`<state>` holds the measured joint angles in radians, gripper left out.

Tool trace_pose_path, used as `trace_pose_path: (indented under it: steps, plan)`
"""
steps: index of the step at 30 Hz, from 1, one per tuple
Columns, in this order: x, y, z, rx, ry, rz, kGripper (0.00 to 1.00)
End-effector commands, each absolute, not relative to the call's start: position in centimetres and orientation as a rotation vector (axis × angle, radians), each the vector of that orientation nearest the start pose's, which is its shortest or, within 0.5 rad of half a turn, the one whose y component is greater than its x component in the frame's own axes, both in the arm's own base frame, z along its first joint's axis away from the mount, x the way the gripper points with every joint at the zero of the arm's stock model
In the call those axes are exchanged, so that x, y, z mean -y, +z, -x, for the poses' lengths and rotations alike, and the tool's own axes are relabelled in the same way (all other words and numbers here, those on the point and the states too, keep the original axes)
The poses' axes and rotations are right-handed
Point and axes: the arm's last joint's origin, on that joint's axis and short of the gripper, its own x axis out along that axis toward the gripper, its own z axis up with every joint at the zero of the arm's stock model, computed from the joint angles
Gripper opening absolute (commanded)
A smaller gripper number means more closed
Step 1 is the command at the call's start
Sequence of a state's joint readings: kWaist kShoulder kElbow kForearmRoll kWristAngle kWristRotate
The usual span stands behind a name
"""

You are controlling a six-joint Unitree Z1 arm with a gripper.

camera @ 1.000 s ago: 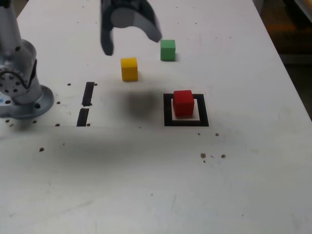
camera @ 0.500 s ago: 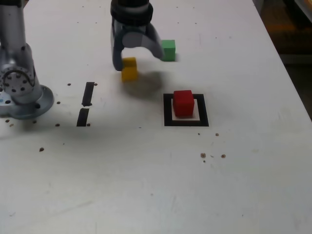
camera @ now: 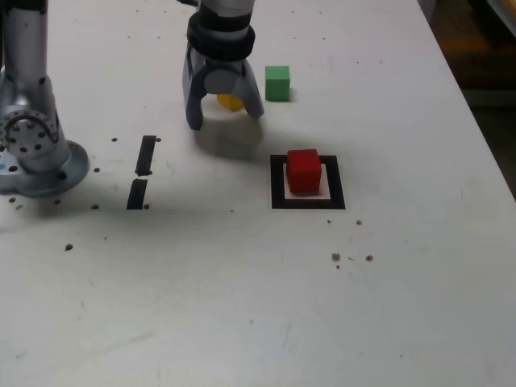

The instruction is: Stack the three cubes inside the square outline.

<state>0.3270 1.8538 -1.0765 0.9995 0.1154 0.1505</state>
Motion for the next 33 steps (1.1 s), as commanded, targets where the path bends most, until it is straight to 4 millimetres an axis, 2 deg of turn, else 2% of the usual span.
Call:
trace_pose_path:
  steps: [1,11,22,33]
  plan:
    - [-9.5,21.2,-25.4,-1.789,0.200,0.079,0.84]
    - [-13.1,21.7,-25.3,-1.781,0.310,0.110,0.84]
    - [-15.3,21.5,-27.1,-1.769,0.313,0.111,0.84]
    - [-15.0,20.7,-26.3,-1.807,0.184,0.082,0.82]
